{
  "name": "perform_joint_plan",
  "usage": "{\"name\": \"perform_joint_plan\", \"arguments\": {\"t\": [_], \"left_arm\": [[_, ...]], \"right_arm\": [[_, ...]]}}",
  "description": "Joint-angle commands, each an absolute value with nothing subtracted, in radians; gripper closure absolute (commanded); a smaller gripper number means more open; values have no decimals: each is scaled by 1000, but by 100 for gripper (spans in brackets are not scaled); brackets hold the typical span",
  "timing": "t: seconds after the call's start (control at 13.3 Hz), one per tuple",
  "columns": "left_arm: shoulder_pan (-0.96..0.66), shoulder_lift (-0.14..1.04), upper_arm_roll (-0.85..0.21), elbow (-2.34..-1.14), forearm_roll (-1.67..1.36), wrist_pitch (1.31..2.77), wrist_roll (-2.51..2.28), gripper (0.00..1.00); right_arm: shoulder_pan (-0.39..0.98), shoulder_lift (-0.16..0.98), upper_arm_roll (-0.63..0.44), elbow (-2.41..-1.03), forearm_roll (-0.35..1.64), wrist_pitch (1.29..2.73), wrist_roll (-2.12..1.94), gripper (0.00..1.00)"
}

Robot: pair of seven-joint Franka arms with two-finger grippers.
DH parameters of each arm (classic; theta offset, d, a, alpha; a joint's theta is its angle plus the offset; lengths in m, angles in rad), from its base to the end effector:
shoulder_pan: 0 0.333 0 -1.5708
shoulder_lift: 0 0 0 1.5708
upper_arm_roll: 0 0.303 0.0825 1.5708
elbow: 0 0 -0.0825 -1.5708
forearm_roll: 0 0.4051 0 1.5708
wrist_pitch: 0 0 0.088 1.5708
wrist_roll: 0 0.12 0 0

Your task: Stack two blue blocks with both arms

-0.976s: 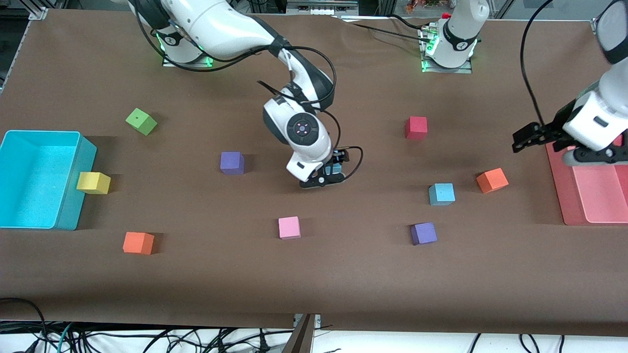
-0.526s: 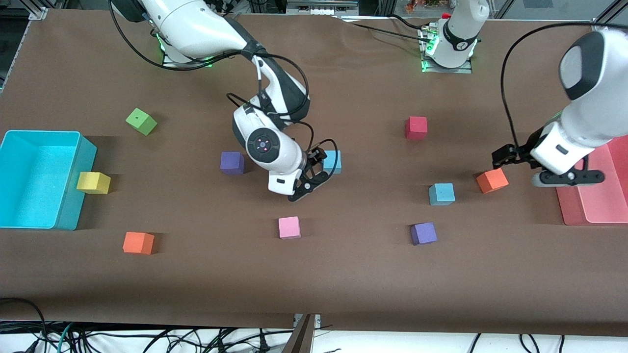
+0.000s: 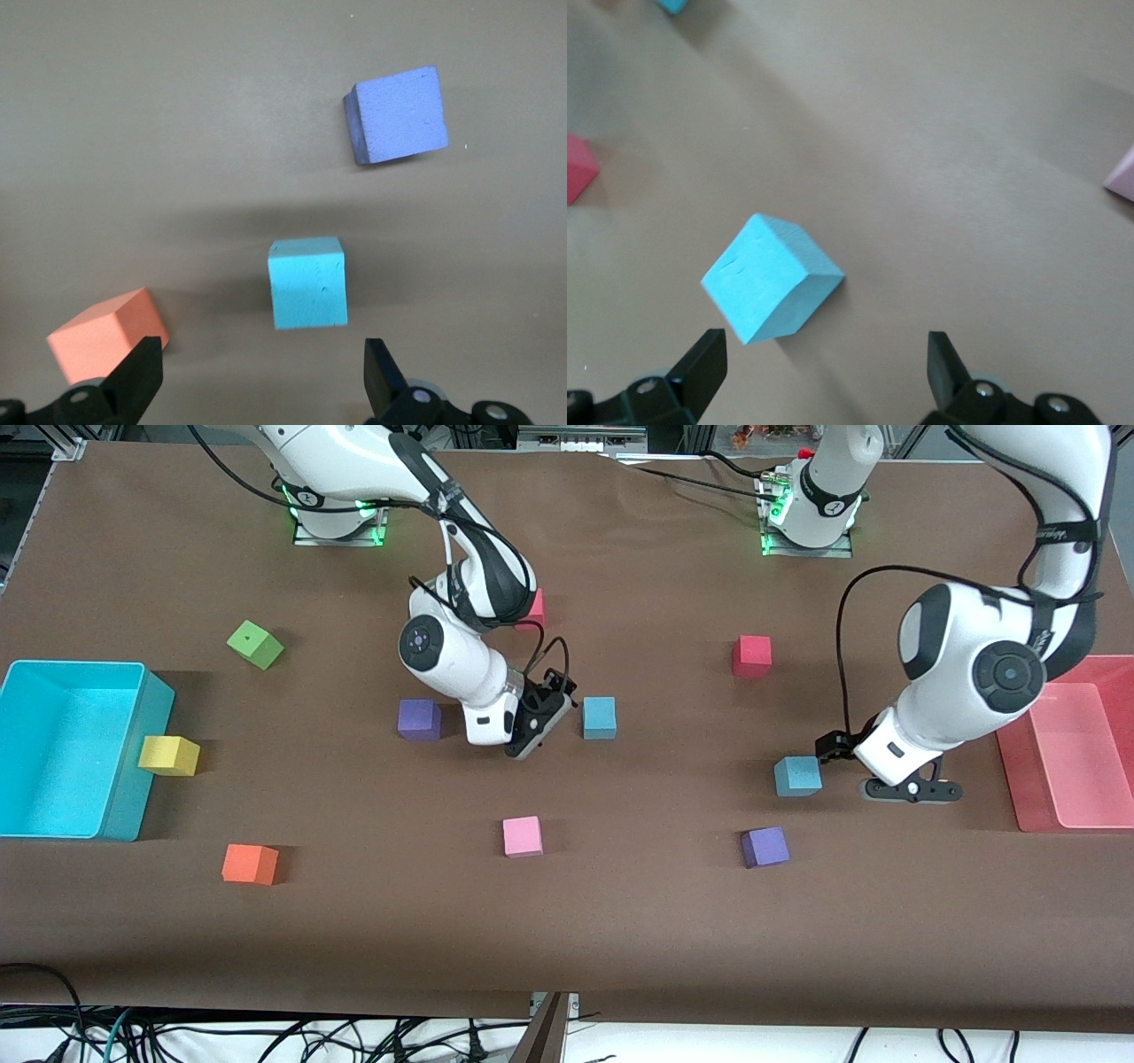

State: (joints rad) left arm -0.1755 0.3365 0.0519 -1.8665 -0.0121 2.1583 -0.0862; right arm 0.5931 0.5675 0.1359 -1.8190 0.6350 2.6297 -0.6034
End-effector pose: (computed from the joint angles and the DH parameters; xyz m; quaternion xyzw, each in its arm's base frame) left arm 0.6310 -0.0802 0.2954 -0.9996 0.0165 0.0216 0.0059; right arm 0.5196 0.4424 0.2104 -0.8971 -0.3679 -0.0964 0.2249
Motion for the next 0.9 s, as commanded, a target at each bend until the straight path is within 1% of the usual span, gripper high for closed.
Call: {"name": "perform_joint_plan", "arguments": {"t": [0.0,0.15,0.3,0.45,0.6,0.83], "left_arm": [[-195,385,60,-1896,-6,2271,-69,0],[-195,416,58,-1937,-6,2362,-71,0],[-198,458,58,-1937,-8,2403,-71,0],[-198,483,58,-1939,-8,2431,-74,0],[-207,497,58,-1939,-30,2433,-78,0],[-218,515,58,-1940,-80,2436,-77,0]], "right_arm": [[584,531,167,-1908,818,2712,-870,0],[581,544,167,-1913,1040,2706,-1166,0],[574,574,166,-1908,1307,2695,-1471,0],[571,600,166,-1904,1473,2649,-1670,0],[571,629,166,-1890,1534,2648,-1730,0],[571,647,166,-1864,1532,2648,-1735,0]]}}
